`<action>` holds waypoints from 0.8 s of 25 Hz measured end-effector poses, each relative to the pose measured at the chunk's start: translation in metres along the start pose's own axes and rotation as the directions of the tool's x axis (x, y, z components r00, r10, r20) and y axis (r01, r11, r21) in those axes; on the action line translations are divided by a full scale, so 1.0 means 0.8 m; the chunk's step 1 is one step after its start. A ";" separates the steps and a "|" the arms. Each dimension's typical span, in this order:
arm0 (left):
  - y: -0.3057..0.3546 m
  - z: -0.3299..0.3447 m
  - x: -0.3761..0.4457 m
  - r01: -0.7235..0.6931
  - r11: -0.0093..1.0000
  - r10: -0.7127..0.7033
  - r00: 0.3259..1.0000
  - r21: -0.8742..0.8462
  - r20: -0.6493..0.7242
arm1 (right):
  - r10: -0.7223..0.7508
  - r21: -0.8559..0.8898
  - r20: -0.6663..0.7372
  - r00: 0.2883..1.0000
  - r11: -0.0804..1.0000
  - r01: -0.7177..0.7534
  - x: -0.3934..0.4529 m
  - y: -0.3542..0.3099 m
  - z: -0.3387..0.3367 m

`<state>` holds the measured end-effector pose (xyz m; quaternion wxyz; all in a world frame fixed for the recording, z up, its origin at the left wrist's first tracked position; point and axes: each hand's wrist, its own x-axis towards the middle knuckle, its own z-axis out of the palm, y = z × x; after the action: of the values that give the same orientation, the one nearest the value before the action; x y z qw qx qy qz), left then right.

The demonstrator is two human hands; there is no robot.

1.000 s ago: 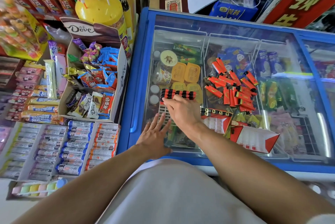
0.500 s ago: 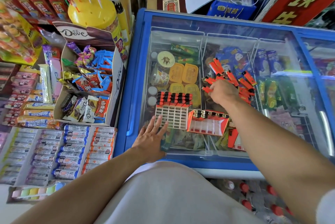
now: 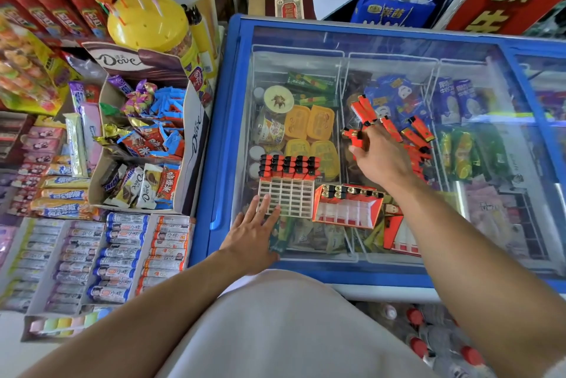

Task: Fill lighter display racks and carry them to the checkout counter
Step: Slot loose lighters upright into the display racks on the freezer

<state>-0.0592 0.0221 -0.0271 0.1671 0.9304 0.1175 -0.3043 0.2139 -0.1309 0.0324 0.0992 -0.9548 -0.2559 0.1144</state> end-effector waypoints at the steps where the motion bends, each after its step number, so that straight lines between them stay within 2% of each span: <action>1: 0.002 0.000 -0.001 0.004 1.000 -0.004 1.000 -0.009 -0.009 | -0.011 0.138 -0.036 0.999 0.990 0.015 -0.017 0.000 -0.014; 3: 0.010 -0.001 -0.002 0.013 0.999 -0.017 0.996 -0.046 -0.090 | -0.019 0.352 -0.039 0.999 0.935 0.032 -0.054 0.003 -0.040; 4: 0.016 -0.003 -0.002 0.001 0.997 -0.015 0.983 -0.075 -0.181 | -0.036 0.399 -0.015 0.999 0.916 0.039 -0.073 0.006 -0.051; 6: 0.030 -0.014 -0.002 -0.080 0.992 0.037 0.929 -0.103 -0.368 | -0.070 0.399 0.093 0.993 0.916 0.027 -0.102 0.016 -0.064; 8: 0.045 -0.025 0.001 -0.212 0.973 0.152 0.884 -0.088 -0.441 | -0.084 0.355 0.211 0.974 0.935 0.003 -0.118 0.026 -0.062; 11: 0.067 -0.039 0.011 -0.333 0.939 0.339 0.870 0.081 -0.359 | -0.143 0.253 0.213 0.967 0.964 0.086 -0.128 0.033 -0.039; 14: 0.084 -0.046 0.017 -0.303 0.929 0.350 0.906 0.211 -0.240 | -0.154 0.155 0.061 0.986 0.977 0.143 -0.133 0.027 -0.013; 16: 0.089 -0.046 0.017 -0.285 0.939 0.324 0.921 0.194 -0.217 | -0.116 0.106 -0.037 0.993 0.987 0.120 -0.132 0.024 0.007; 20: 0.090 -0.047 0.010 -0.293 0.947 0.314 0.929 0.128 -0.196 | -0.088 0.096 -0.096 0.991 0.991 0.098 -0.133 0.017 0.037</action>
<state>-0.0099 -0.0286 0.0135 0.1536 0.9716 -0.0254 -0.1784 0.1225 -0.1934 0.0186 0.1640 -0.9398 -0.2893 0.0786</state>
